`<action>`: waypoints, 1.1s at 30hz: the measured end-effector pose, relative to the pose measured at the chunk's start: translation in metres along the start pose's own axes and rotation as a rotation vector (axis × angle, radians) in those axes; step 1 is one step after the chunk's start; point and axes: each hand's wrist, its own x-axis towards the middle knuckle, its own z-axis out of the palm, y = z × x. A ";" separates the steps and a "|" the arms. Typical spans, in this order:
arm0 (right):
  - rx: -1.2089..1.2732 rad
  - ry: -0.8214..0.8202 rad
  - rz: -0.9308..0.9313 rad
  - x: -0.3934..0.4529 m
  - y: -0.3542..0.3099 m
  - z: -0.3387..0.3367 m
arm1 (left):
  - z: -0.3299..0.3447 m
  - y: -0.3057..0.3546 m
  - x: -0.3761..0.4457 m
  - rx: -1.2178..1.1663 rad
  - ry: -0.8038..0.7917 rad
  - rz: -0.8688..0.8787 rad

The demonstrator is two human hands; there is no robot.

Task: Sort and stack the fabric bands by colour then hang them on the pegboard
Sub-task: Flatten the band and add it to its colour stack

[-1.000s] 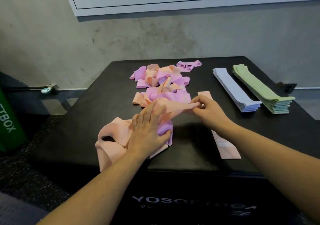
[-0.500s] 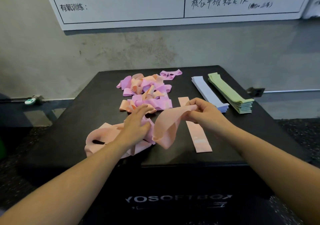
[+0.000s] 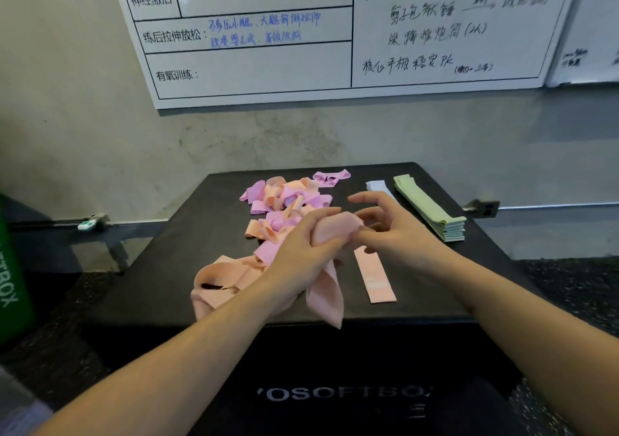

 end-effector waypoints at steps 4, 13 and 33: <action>0.018 0.013 0.004 -0.022 -0.017 -0.005 | 0.004 0.016 -0.016 -0.225 0.104 -0.113; -0.003 0.161 -0.057 -0.058 -0.034 -0.014 | 0.015 0.042 -0.038 -0.290 0.091 -0.197; 0.389 0.175 0.243 -0.083 -0.059 -0.003 | 0.026 0.061 -0.060 -0.477 0.061 -0.153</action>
